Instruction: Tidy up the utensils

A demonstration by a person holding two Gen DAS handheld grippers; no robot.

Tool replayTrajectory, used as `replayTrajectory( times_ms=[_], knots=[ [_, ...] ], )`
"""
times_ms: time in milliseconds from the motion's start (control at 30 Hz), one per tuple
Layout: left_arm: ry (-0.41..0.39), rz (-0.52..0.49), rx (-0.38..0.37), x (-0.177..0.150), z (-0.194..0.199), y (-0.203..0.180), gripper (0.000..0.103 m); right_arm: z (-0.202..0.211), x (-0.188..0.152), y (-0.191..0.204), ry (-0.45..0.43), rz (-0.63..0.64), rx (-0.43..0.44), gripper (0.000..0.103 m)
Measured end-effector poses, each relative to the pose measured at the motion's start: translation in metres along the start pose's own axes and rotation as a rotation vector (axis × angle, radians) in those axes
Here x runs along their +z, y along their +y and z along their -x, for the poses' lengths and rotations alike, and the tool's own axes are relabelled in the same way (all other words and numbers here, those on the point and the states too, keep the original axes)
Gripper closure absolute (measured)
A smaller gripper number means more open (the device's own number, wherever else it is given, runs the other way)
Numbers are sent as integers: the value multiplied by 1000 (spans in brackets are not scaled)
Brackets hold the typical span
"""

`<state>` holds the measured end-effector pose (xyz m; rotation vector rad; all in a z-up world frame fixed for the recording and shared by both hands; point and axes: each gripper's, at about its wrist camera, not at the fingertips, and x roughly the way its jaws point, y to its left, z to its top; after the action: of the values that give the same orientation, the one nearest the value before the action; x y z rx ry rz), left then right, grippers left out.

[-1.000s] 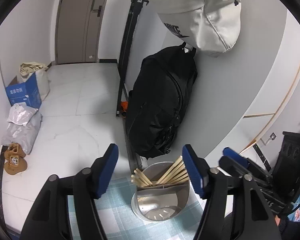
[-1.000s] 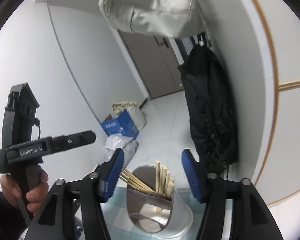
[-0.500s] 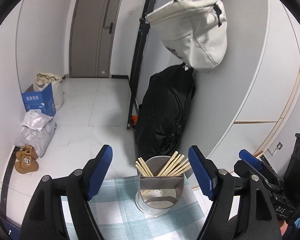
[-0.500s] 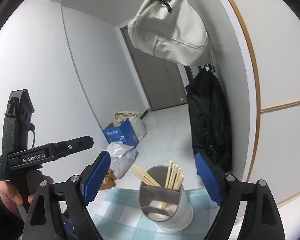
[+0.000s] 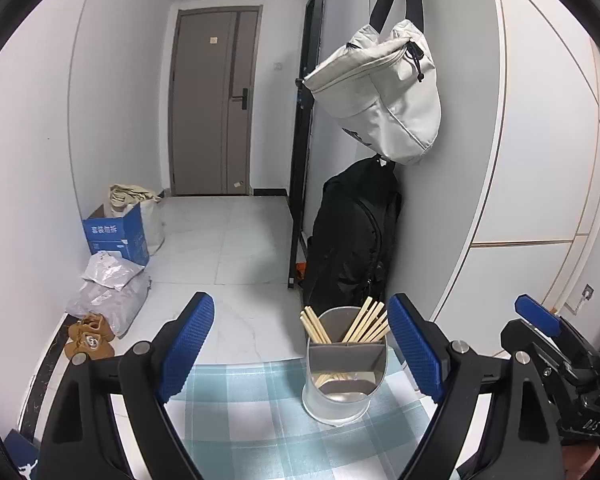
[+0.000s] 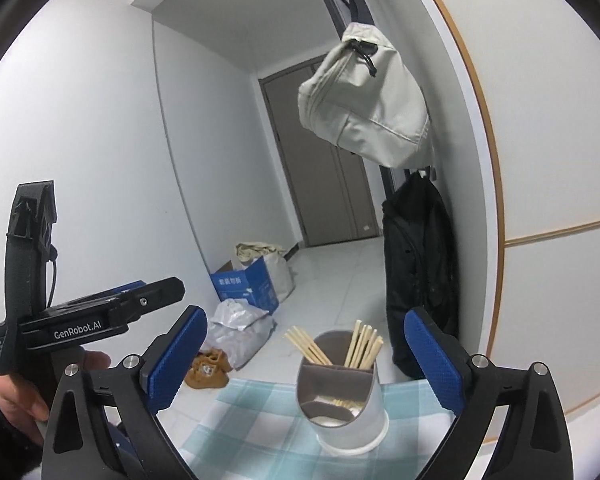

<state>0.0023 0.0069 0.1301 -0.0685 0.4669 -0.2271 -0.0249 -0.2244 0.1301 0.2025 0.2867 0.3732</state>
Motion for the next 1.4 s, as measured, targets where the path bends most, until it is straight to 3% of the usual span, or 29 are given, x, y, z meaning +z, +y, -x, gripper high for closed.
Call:
replayTrajectory(
  times_ms=[533, 833, 1167, 1400],
  knots=[
    [-53, 30, 67, -51, 32, 12, 17, 32, -48, 22, -60, 92, -16, 0],
    [-16, 85, 75, -89, 27, 26, 17, 34, -87, 23, -56, 110, 8, 0],
    [-46, 25, 123, -115, 6, 23, 17, 28, -118, 17, -49, 154, -28, 0],
    [-29, 7, 122, -134, -15, 19, 17, 25, -134, 1, -28, 90, -61, 0]
  ],
)
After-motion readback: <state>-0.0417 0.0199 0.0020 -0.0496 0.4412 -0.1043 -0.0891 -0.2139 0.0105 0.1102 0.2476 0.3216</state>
